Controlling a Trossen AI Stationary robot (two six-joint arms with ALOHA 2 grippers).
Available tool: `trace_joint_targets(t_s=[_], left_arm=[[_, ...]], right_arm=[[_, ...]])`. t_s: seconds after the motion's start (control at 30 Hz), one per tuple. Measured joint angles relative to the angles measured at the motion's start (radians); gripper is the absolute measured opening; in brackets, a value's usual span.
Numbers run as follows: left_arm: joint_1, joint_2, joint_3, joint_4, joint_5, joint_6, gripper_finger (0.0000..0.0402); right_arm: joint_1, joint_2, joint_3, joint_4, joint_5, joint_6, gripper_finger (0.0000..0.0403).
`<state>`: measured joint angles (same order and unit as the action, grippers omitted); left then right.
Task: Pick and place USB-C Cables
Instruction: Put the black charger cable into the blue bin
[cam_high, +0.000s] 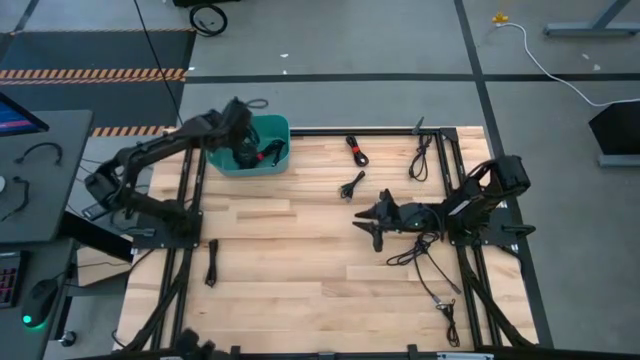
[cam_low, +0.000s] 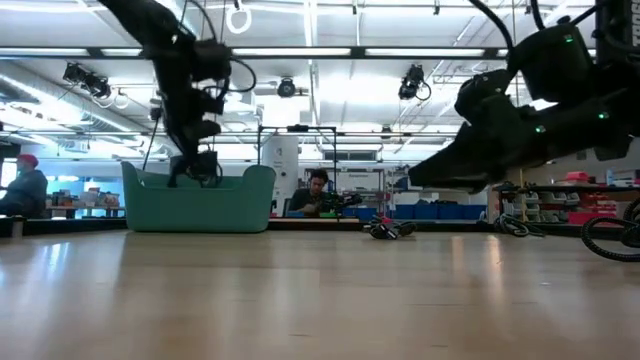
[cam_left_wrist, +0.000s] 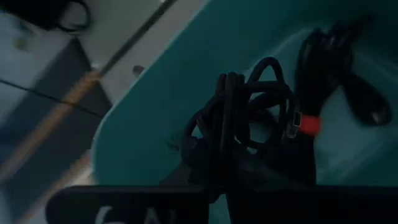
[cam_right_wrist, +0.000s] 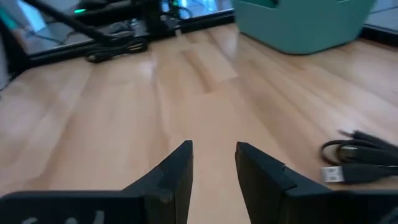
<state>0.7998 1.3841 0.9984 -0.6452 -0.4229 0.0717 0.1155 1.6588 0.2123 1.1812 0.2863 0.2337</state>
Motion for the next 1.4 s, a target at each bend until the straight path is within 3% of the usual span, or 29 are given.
trace_joint_targets(t_s=[0.2, 0.53, 0.77, 0.97, 1.2, 1.3, 1.4], left_arm=[[0.100, 0.071, -0.004, 0.026, 0.027, 0.025, 0.0071], [0.140, 0.106, 0.012, -0.053, 0.058, 0.030, 0.0205], [0.066, 0.045, 0.140, -0.236, 0.035, -0.033, 0.0223], [-0.168, -0.090, 0.176, -0.244, 0.023, -0.093, 0.0190], [-0.627, -0.184, 0.114, -0.173, -0.078, -0.290, 0.0152], [-0.838, -0.177, 0.071, -0.084, -0.160, -0.366, 0.0139], [-1.020, -0.141, 0.025, 0.073, -0.220, -0.429, 0.0129]], right_arm=[[0.076, 0.000, 0.000, 0.001, 0.000, 0.000, 0.0126], [0.182, -0.017, 0.000, 0.000, 0.072, 0.009, 0.0126], [0.269, -0.083, 0.000, -0.002, 0.203, -0.049, 0.0126], [0.361, -0.172, 0.000, -0.027, 0.339, -0.115, 0.0126], [0.500, -0.310, 0.002, -0.165, 0.497, -0.113, 0.0126], [0.559, -0.365, 0.046, -0.328, 0.554, -0.073, 0.0124], [0.606, -0.412, 0.144, -0.634, 0.552, 0.009, 0.0119]])
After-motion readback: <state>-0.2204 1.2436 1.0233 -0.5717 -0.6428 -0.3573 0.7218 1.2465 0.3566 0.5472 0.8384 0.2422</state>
